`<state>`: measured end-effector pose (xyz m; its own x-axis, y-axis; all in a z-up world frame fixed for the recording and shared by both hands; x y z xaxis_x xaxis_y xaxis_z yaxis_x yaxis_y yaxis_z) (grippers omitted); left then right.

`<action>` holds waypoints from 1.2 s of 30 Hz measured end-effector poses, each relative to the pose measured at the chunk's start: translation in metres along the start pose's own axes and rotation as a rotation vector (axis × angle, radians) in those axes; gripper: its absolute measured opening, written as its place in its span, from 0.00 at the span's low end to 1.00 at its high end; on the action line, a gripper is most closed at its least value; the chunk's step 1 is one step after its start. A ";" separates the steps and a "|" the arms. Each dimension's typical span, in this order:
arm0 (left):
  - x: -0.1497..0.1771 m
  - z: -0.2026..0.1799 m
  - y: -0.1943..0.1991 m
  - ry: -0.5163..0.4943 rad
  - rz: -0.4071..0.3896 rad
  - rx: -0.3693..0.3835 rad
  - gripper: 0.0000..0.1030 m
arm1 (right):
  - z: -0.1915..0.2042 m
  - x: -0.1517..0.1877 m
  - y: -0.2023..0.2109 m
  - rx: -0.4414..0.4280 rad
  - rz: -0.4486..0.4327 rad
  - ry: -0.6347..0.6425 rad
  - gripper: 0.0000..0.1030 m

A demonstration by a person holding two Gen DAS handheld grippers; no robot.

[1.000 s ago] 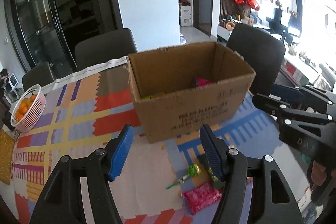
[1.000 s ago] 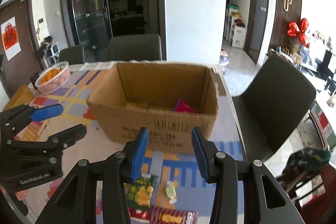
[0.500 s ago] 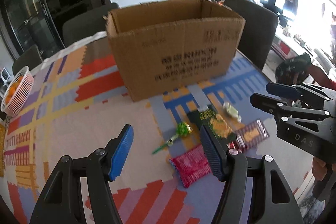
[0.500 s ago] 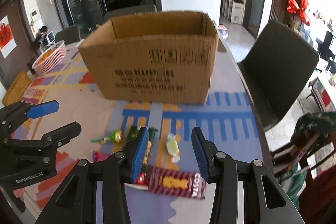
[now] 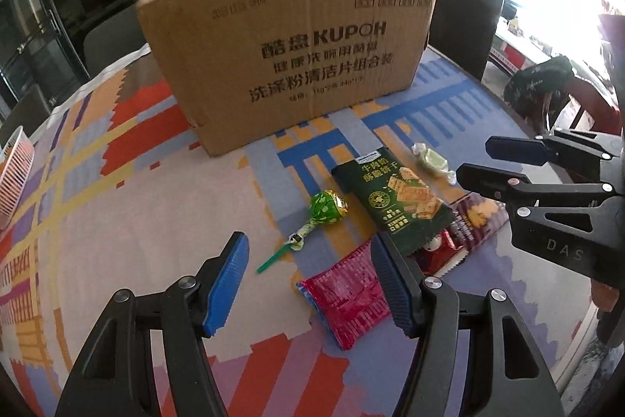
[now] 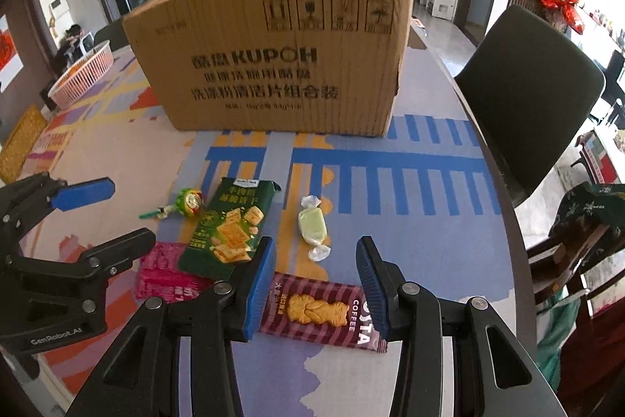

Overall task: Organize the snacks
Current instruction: 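Move both tools back down to the snacks on the mat, then grasp the pale green wrapped candy with the right tool while the left tool grasps the green lollipop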

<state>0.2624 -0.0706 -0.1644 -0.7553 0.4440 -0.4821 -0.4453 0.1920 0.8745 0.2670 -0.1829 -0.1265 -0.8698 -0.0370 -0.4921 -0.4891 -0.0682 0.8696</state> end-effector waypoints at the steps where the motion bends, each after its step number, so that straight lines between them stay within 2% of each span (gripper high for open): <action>1: 0.000 0.000 -0.003 -0.003 0.003 0.001 0.62 | 0.000 0.000 -0.003 0.004 0.003 0.004 0.43; 9: -0.002 0.003 -0.030 0.001 0.045 0.018 0.62 | 0.000 0.000 -0.028 0.005 0.047 0.023 0.42; 16: -0.007 0.004 -0.042 0.024 0.062 0.055 0.62 | -0.001 -0.004 -0.042 0.000 0.064 0.025 0.42; 27: -0.011 0.006 -0.055 0.052 0.075 0.065 0.59 | 0.001 -0.008 -0.055 -0.010 0.080 0.017 0.42; 31: -0.016 0.008 -0.055 0.071 0.070 0.066 0.49 | 0.001 -0.009 -0.056 -0.003 0.078 0.018 0.40; 33: -0.019 0.007 -0.055 0.081 0.067 0.072 0.42 | 0.000 -0.009 -0.057 0.010 0.078 0.021 0.35; 34: -0.020 0.005 -0.055 0.085 0.067 0.075 0.35 | 0.000 -0.009 -0.057 0.014 0.079 0.020 0.34; 35: -0.021 0.006 -0.055 0.089 0.067 0.074 0.28 | 0.000 -0.009 -0.058 0.012 0.079 0.018 0.30; 36: -0.022 0.005 -0.055 0.096 0.068 0.079 0.25 | 0.000 -0.009 -0.058 0.008 0.079 0.016 0.24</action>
<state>0.3062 -0.0864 -0.2017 -0.8270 0.3731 -0.4206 -0.3547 0.2343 0.9052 0.3028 -0.1785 -0.1722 -0.9045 -0.0576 -0.4225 -0.4196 -0.0567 0.9060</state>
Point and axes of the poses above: each gripper's, at about its wrist camera, not at the fingertips, and y roughly against the way its jaws point, z to its left, x to its underside, the point moved 10 cm from there along -y, roughly the way its jaws point, and after that the axes turned 3 degrees about z, right-handed, at the moved point
